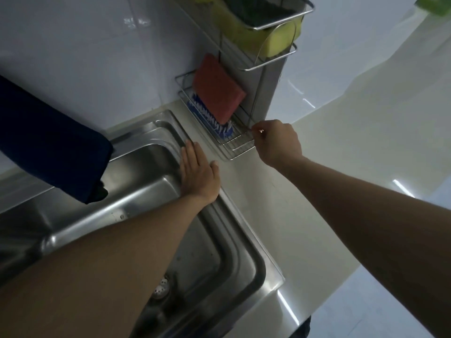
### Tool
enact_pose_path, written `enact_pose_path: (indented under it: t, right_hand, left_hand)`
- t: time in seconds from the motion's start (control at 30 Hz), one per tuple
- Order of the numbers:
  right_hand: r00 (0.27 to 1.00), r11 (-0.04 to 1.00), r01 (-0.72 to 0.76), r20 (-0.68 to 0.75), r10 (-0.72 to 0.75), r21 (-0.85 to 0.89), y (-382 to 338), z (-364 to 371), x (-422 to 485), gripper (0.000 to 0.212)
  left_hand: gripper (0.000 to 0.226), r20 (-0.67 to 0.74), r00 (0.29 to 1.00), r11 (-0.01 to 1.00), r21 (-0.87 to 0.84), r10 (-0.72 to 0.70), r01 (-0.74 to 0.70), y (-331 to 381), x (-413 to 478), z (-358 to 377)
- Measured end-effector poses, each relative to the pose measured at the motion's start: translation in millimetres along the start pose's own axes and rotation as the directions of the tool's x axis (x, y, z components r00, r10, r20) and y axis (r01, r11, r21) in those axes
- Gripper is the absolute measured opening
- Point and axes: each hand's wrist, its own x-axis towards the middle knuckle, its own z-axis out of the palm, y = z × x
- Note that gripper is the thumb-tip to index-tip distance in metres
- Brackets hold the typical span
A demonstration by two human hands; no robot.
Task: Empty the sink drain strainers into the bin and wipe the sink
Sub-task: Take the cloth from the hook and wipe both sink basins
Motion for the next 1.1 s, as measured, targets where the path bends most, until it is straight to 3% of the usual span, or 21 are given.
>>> enact_pose_path:
  t: [0.2, 0.47, 0.7, 0.9, 1.1]
  right_hand:
    - [0.991, 0.999, -0.048, 0.127, 0.05, -0.023, -2.1, -1.3, 20.0, 0.029]
    - [0.996, 0.997, 0.06, -0.062, -0.063, -0.043, 5.8, 10.8, 5.1, 0.028]
    - [0.998, 0.993, -0.06, 0.017, 0.062, -0.102, 4.3, 12.0, 21.7, 0.029]
    - [0.999, 0.988, -0.032, 0.02, 0.035, -0.152, 6.9, 9.2, 18.5, 0.034]
    - [0.998, 0.979, 0.063, 0.03, -0.058, -0.195, 5.9, -1.6, 2.5, 0.031]
  left_hand:
    - [0.068, -0.02, 1.0, 1.0, -0.009, -0.008, 0.008, 1.6, 3.5, 1.9]
    - [0.07, 0.022, 1.0, 1.0, -0.004, 0.001, -0.001, -2.8, 6.5, 1.9]
    - [0.071, 0.065, 0.998, 1.0, 0.014, -0.002, 0.001, -4.6, 9.1, -0.1]
    - [0.073, 0.142, 0.99, 0.999, 0.034, -0.016, 0.011, -2.7, 9.9, -6.6]
    - [0.075, 0.311, 0.95, 0.998, 0.045, 0.025, -0.041, -10.4, 5.5, -31.7]
